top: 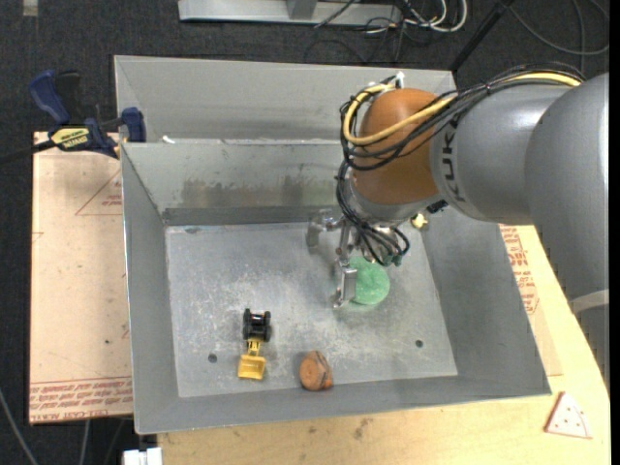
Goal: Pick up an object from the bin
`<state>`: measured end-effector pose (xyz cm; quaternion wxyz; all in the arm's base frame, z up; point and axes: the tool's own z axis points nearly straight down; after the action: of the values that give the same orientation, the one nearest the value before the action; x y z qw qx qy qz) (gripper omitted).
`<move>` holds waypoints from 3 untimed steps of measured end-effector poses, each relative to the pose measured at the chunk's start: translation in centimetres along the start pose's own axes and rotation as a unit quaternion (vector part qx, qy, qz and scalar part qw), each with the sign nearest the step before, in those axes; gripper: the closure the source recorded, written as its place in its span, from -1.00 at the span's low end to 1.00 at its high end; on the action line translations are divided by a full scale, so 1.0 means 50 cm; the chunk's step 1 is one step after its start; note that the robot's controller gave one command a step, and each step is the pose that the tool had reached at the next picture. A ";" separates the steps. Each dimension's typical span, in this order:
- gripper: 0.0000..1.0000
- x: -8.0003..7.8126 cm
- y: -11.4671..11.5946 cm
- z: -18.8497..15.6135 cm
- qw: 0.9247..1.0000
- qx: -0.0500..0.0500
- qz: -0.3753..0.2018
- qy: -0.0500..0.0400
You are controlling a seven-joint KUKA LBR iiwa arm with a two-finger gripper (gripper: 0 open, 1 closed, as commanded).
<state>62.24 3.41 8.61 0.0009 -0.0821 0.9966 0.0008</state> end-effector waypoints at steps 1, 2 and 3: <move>-1.00 0.000 0.000 0.000 1.000 0.000 0.000 0.000; -1.00 0.026 0.043 0.000 1.000 0.002 -0.026 -0.001; -1.00 0.120 0.124 0.009 0.998 0.000 -0.062 -0.001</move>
Offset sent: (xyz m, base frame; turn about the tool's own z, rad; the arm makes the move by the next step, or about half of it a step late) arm -0.0636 0.0836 0.0002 -0.2085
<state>55.33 8.55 8.14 0.0017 -0.1436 0.9896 0.0011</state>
